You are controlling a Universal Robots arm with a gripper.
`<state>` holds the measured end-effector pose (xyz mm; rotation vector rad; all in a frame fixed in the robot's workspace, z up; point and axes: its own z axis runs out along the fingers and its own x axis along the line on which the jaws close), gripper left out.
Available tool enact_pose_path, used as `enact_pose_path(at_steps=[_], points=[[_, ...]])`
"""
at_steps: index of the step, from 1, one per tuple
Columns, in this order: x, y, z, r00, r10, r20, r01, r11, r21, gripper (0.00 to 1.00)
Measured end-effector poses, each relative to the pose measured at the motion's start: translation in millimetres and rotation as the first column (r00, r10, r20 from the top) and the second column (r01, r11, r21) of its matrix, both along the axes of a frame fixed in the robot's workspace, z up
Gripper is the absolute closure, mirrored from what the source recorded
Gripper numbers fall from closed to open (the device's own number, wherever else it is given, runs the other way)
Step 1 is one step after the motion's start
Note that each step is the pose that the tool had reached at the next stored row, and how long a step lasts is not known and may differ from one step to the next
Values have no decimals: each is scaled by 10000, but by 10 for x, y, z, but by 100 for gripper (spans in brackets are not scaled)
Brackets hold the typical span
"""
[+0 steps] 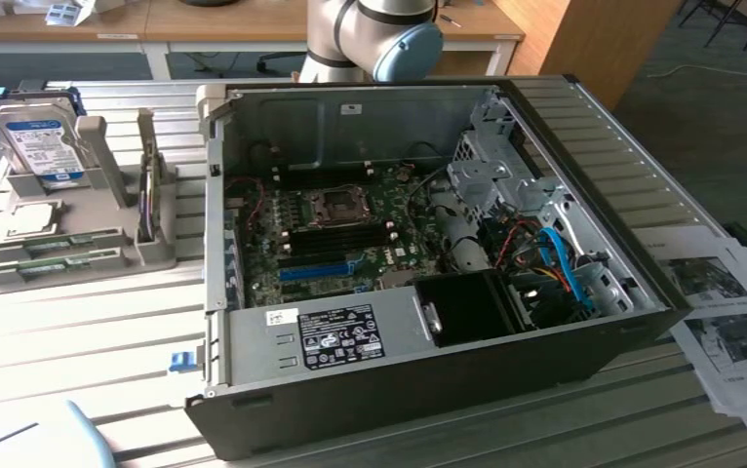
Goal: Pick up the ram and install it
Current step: 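Pick up the ram and move it above insertion slot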
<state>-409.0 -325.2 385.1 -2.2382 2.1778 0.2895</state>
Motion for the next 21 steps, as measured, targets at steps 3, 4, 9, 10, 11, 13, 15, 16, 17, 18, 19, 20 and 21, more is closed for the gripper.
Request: enact_pose_path(at_steps=[3, 4, 9, 10, 11, 13, 15, 16, 17, 18, 19, 20, 21], points=[[0, 0, 1, 9999, 115, -1, -115, 9999, 21, 91], [0, 0, 0, 9999, 116, 0, -116, 9999, 22, 91], [0, 0, 0, 9999, 116, 0, -116, 9999, 22, 91], [0, 0, 0, 9999, 116, 0, -116, 9999, 22, 91], [0, 0, 0, 9999, 116, 0, -116, 9999, 23, 91], [1, 0, 0, 9999, 117, 23, -117, 9999, 22, 91], [-1, -1, 0, 9998, 117, 144, -118, 9999, 21, 91], [-3, 0, 0, 9997, 116, 231, -117, 9999, 20, 91], [-4, 0, 0, 9995, 116, 300, -117, 9999, 19, 91], [-5, 0, 0, 9992, 117, 371, -118, 9999, 18, 91], [-6, 0, 0, 9990, 116, 443, -117, 9999, 17, 91], [-7, 0, 0, 9986, 117, 512, -118, 9999, 16, 91], [-7, 0, 0, 9983, 116, 577, -118, 9999, 15, 91]])
